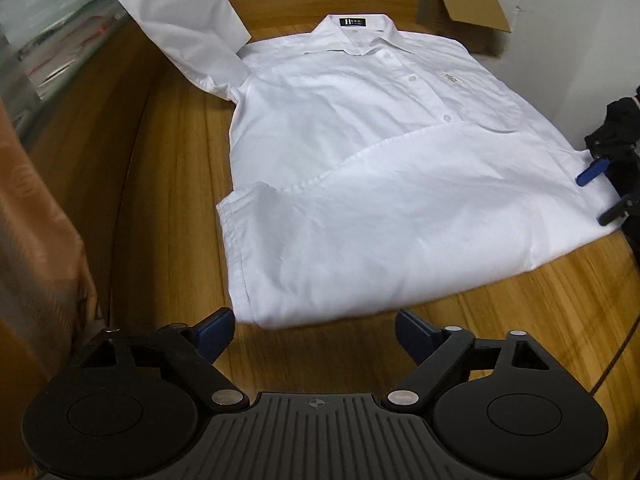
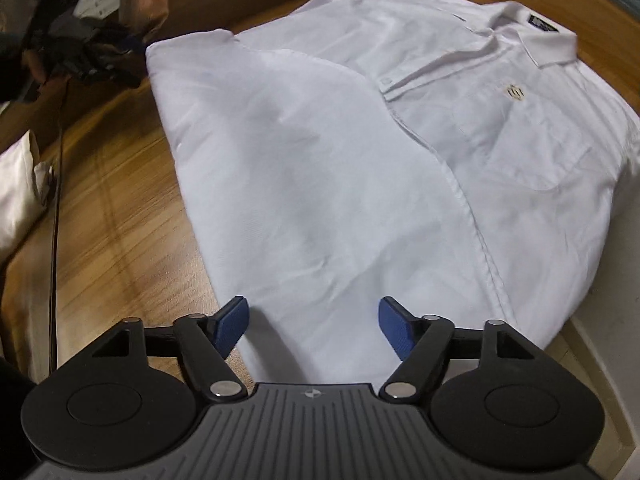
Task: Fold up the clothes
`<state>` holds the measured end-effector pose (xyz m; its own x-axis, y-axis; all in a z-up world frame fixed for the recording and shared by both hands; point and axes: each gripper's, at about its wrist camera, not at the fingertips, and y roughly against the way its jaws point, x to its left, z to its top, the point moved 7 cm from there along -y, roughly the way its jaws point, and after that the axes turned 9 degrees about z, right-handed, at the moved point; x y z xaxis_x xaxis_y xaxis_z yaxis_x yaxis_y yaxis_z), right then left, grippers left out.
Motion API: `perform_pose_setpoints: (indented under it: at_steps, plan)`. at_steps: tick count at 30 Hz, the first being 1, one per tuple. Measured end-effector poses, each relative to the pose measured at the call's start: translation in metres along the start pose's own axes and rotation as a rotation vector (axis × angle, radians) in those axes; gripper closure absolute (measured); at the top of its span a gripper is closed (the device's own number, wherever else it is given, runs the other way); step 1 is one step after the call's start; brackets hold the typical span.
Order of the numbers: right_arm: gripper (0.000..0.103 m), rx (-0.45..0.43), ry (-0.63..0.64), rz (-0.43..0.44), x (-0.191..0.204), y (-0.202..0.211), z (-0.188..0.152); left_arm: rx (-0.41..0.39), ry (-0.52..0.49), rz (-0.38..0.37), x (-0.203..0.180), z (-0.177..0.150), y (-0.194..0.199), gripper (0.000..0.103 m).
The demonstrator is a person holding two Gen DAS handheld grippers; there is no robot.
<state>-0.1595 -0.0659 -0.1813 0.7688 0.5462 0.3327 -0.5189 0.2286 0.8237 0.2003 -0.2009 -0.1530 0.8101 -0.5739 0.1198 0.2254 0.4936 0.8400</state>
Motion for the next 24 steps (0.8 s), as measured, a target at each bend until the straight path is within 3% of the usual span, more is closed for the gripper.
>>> perform_pose_setpoints:
  at_steps: [7,11,12,15,18,19,23,24]
  plan:
    - [0.016,0.020,0.028,-0.008,0.004,-0.003,-0.001,-0.053,0.018,-0.127,-0.006,0.019,-0.012,0.022]
    - [0.016,0.030,0.033,-0.008,0.006,-0.003,-0.001,0.048,0.061,-0.191,-0.002,0.009,-0.024,0.039]
    - [0.016,0.029,0.032,-0.008,0.006,-0.003,-0.001,0.079,0.073,-0.190,0.001,0.004,-0.027,0.049]
    - [0.016,0.029,0.034,-0.009,0.007,-0.003,-0.002,0.099,0.063,-0.110,0.009,-0.003,-0.029,0.066]
    - [0.015,0.032,0.044,-0.013,0.008,-0.005,-0.002,0.108,0.051,-0.032,0.014,-0.008,-0.031,0.066]
    - [0.015,0.034,0.050,-0.016,0.008,-0.005,-0.002,0.113,0.041,0.002,0.015,-0.010,-0.032,0.066]
    - [0.012,0.034,0.059,-0.016,0.011,-0.006,-0.003,0.140,0.110,0.105,0.029,-0.015,-0.032,0.041]
    - [0.012,0.033,0.057,-0.015,0.012,-0.006,-0.003,0.143,0.129,0.125,0.031,-0.016,-0.031,0.042]
